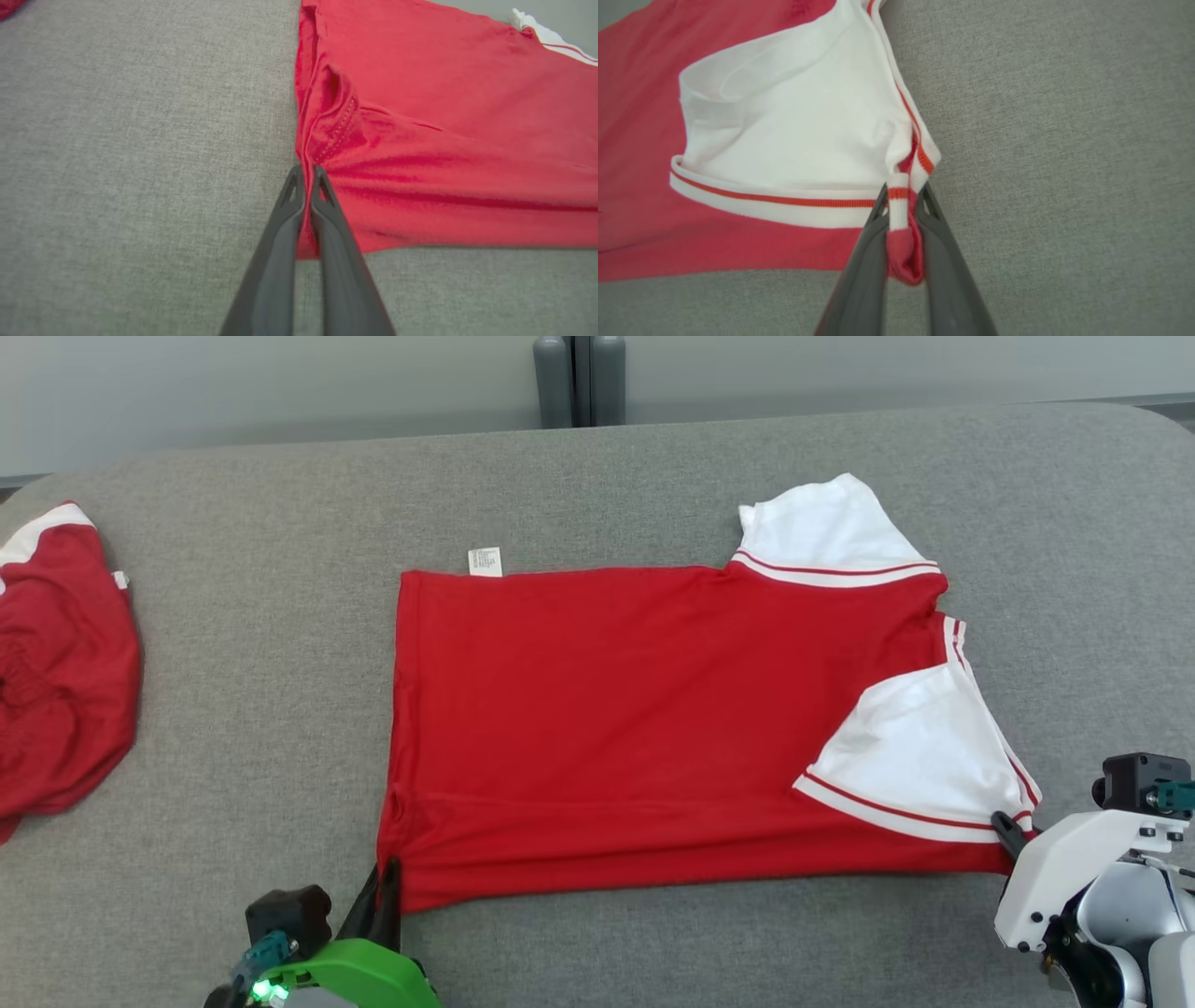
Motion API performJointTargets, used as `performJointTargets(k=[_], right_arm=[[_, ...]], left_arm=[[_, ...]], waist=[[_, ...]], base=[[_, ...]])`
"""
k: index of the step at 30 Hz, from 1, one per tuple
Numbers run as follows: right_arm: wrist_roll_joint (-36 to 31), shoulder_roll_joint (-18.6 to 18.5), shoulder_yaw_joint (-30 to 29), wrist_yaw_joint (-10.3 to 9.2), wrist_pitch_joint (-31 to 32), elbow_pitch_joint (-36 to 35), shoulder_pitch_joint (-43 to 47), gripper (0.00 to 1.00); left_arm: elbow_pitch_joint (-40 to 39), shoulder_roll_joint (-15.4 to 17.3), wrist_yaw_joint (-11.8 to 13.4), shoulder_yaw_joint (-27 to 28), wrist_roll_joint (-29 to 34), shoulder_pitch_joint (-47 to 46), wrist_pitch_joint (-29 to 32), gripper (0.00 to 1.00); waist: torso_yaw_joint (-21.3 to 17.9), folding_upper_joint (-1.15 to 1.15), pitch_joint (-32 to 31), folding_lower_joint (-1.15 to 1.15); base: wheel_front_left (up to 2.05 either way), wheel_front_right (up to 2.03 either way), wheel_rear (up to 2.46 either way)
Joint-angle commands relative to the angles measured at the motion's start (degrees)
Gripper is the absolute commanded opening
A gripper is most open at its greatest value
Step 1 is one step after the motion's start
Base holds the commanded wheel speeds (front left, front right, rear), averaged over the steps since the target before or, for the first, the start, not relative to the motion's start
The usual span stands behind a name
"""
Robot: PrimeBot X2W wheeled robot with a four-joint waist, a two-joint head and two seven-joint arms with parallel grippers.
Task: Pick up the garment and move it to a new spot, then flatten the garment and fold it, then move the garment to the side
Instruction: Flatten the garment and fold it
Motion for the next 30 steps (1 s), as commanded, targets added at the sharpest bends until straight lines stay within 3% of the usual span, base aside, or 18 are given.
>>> performJointTargets(k=[1,5,6,7,8,16,23,30], right_arm=[[0.23,-0.36,-0.67,-0.14,0.02,-0.40,0.97,0.00],[0.60,-0.28,-0.77,-0.14,-0.31,0.79,1.91,0.00],[0.67,-0.27,-0.66,-0.14,-0.56,1.17,1.94,0.00],[0.98,-0.27,-0.63,-0.14,-0.87,1.70,1.76,0.46],[1.29,-0.28,-0.80,-0.14,-1.26,2.28,1.46,1.00],[-1.58,-0.18,-0.46,-0.09,0.31,2.60,-3.43,1.00],[-2.85,-4.92,2.67,-0.09,6.23,-0.66,-15.39,1.00],[-1.64,-9.73,7.84,-0.10,9.41,7.42,-32.86,1.00]], left_arm=[[-1.08,1.19,1.10,0.36,-0.34,1.81,0.65,0.00],[-3.35,1.78,2.14,0.49,-0.97,4.10,1.86,0.00],[-3.69,1.73,2.36,0.51,-1.30,4.45,2.13,0.35],[-4.16,1.44,2.39,0.71,-1.80,4.67,2.31,1.00],[-4.37,1.31,2.41,0.78,-1.97,4.76,2.45,1.00],[-6.08,2.87,2.59,0.12,-1.57,0.93,6.70,1.00],[-5.51,5.76,1.73,0.54,-2.77,-11.30,17.92,1.00],[-0.49,5.13,0.99,1.24,-4.32,-25.38,25.93,1.00]], waist=[[-0.24,0.00,-0.19,0.00],[-0.50,0.00,-0.25,0.00],[-0.53,0.00,-0.27,0.00],[-0.58,0.00,-0.24,0.00],[-0.62,0.00,-0.21,0.00],[-0.17,0.00,0.78,0.00],[0.23,0.00,4.04,0.00],[-0.37,0.00,10.17,0.00]], base=[[0.00,0.00,0.00],[0.00,0.00,0.00],[0.00,0.00,0.00],[0.00,0.00,0.00],[0.00,0.00,0.00],[0.00,0.00,0.00],[0.00,0.00,0.00],[0.00,0.00,0.00]])
